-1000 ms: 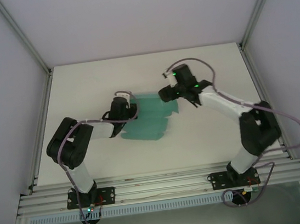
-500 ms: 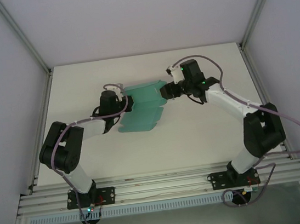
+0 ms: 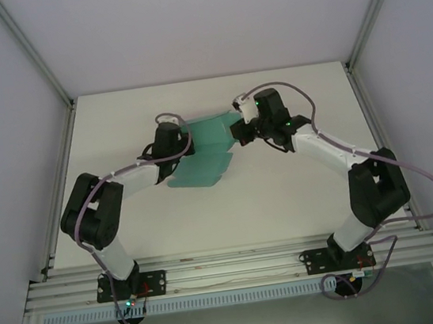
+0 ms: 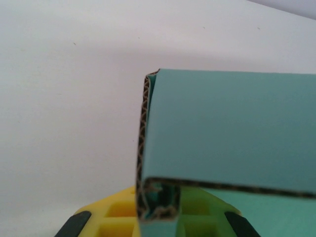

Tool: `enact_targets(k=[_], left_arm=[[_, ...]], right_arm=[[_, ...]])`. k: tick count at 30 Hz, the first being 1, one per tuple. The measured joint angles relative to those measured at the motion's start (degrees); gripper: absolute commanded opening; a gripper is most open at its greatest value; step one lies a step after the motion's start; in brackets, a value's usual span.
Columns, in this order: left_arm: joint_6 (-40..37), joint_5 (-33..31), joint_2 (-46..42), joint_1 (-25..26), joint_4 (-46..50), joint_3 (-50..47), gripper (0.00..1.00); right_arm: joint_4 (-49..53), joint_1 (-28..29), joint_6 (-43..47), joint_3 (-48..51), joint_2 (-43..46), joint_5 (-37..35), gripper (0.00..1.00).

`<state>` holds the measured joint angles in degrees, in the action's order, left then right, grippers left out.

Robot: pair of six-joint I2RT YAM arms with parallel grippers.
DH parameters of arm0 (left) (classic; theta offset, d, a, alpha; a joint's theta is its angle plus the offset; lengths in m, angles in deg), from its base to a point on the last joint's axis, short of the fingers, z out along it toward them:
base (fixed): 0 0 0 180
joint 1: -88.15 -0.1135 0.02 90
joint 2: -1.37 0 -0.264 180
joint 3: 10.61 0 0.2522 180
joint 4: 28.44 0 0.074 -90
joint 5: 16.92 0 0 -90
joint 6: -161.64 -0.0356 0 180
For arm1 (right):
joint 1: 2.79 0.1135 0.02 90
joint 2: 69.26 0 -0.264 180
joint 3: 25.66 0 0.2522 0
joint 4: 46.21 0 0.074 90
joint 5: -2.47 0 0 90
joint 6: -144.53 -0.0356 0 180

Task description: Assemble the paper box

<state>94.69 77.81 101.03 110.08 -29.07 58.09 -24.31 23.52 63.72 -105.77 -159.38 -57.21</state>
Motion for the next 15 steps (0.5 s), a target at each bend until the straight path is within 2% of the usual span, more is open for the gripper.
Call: enact_targets(k=[4, 8, 15], left_arm=[[2.58, -5.97, 0.96, 1.44, 3.28, 2.47, 0.00], [5.64, -11.23, 2.21, 2.36, 9.35, 6.73, 0.00], [7.50, -14.45, 2.75, 2.75, 15.43, 10.62, 0.00]], right_arm=[[-1.22, 1.36, -0.04, 0.92, 0.92, -2.21, 0.00], [-3.10, 1.92, -0.22, 1.53, 0.94, -3.19, 0.00], [-4.79, 2.32, -0.48, 1.77, 0.94, -3.34, 0.00]])
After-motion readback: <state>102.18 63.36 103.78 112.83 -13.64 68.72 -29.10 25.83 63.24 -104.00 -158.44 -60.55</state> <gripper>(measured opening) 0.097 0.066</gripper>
